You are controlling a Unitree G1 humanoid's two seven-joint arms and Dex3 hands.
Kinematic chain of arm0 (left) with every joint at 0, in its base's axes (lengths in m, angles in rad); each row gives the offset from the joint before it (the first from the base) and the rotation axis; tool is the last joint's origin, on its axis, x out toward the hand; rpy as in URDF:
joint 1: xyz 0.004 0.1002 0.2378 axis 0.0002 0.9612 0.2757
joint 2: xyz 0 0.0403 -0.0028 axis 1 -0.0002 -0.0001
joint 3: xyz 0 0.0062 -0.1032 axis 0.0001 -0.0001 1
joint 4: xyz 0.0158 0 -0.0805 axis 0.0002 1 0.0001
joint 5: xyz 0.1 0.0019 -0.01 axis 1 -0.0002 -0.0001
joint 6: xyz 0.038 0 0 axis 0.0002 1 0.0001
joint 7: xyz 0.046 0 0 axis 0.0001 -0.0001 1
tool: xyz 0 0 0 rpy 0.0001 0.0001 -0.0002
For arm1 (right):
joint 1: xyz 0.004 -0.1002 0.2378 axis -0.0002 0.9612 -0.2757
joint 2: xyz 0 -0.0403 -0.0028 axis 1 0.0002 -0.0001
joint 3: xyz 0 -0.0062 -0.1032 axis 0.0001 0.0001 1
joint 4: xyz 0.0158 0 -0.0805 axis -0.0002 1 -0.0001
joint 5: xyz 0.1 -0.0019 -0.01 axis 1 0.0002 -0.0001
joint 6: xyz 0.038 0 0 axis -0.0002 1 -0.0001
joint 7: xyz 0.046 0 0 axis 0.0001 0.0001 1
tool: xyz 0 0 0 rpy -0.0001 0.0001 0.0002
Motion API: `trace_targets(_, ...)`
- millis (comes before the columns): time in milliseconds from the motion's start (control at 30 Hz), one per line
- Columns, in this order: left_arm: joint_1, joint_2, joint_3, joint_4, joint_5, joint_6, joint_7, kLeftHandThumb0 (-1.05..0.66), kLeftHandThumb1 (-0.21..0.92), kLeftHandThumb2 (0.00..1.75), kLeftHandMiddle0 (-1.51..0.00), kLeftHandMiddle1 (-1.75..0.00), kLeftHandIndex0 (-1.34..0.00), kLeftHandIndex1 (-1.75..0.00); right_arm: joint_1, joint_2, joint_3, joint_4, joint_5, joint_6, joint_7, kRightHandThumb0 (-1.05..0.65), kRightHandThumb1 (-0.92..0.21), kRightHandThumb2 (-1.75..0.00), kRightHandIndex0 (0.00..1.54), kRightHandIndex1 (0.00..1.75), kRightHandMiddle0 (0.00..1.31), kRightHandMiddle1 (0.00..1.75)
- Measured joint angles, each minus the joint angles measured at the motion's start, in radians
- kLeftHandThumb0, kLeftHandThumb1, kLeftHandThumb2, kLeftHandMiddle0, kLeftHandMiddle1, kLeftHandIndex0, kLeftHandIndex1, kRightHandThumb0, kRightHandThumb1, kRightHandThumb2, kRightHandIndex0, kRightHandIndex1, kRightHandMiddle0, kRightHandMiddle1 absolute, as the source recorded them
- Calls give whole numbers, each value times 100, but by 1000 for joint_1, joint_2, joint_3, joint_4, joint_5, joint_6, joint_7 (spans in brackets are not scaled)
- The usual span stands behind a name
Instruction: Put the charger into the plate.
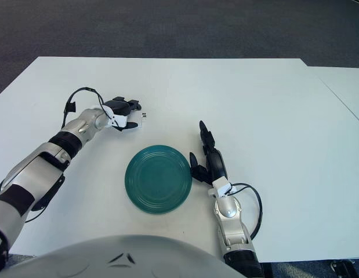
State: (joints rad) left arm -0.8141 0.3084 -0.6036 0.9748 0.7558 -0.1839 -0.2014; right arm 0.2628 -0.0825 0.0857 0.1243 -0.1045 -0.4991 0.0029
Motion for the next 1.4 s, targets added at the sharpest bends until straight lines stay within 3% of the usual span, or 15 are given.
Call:
trace_targets(100, -8, 1, -9, 0, 5, 7, -1, -78, 92, 54, -35, -171, -13, -165, 11, 5, -2, -9, 15, 3, 7, -105, -92, -77, 0, 0, 0, 0)
trace_targets(167, -21, -3, -21, 22, 15, 6, 20, -55, 78, 71, -49, -173, -25, -171, 24, 8, -3, -20, 21, 11, 9, -105, -92, -77, 0, 0, 0, 0)
trace_targets(300, -41, -27, -58, 102, 57, 2, 162, -43, 64, 90, -67, -174, -37, -174, 56, 18, -6, -59, 40, 32, 10, -105, -92, -77, 0, 0, 0, 0)
trace_targets(700, -5, -51, -83, 137, 78, -7, 432, -42, 47, 112, -96, -175, -49, -175, 77, 33, -19, -103, 61, 74, 17, -105, -92, -81, 0, 0, 0, 0)
trace_targets(1000, 21, -50, -72, 118, 72, -50, 501, -42, 45, 114, -103, -175, -50, -175, 82, 40, -24, -135, 94, 127, 27, -105, -92, -84, 0, 0, 0, 0)
trace_targets(1400, 25, -54, -67, 118, 69, -58, 532, -43, 44, 115, -105, -175, -51, -175, 81, 41, -40, -141, 118, 137, 39, -105, -92, -87, 0, 0, 1, 1)
